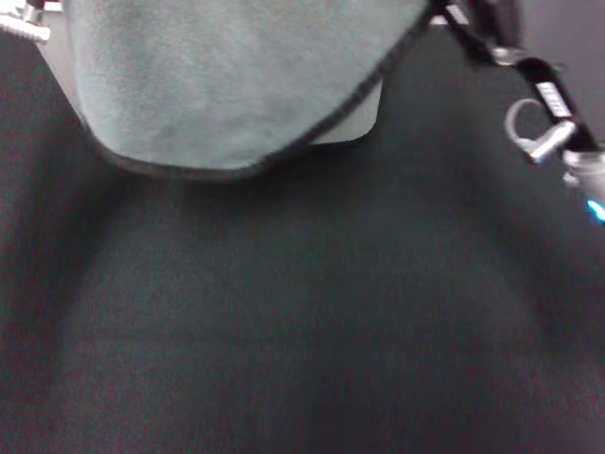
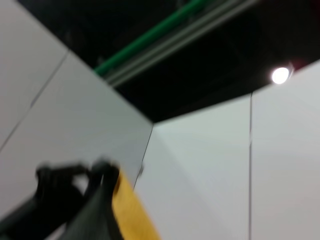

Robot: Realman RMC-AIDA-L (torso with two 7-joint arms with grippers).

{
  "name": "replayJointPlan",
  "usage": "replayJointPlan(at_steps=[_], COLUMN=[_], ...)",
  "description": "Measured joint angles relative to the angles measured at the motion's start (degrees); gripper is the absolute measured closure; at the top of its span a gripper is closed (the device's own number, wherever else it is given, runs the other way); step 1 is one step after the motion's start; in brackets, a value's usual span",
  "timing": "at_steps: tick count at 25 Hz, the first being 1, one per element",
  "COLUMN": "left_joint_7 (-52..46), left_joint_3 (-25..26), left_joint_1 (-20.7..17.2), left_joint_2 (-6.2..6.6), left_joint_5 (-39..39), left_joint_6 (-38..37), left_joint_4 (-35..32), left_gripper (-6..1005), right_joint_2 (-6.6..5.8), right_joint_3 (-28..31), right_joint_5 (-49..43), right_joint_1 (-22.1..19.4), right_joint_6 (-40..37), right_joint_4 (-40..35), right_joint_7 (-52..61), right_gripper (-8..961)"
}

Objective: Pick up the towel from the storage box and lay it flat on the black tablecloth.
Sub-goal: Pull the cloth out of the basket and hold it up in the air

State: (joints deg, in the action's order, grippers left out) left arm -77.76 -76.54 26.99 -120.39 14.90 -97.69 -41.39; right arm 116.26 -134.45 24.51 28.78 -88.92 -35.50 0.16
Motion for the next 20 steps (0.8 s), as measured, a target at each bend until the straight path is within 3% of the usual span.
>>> replayJointPlan(at_steps=[6, 20], left_joint_7=[0.2, 1.0], left_joint_3=[-1.2, -0.7], left_joint_1=[1.1, 0.9], left_joint_2=[0.02, 0.05], left_joint_5=[-1.1, -1.2], left_joint_6=[0.0, 0.1], left_joint_4=[0.1, 0.6], left_gripper=[970, 969], right_joint_2=[0.01, -0.01], right_joint_3=[-5.1, -5.4], right_joint_5=[-0.6, -4.1], right_joint_1=[4.5, -3.4], right_joint_6=[3.2, -7.8], right_joint_4=[-0.1, -1.4], right_joint_7=[-0.4, -1.2], right_gripper=[252, 254])
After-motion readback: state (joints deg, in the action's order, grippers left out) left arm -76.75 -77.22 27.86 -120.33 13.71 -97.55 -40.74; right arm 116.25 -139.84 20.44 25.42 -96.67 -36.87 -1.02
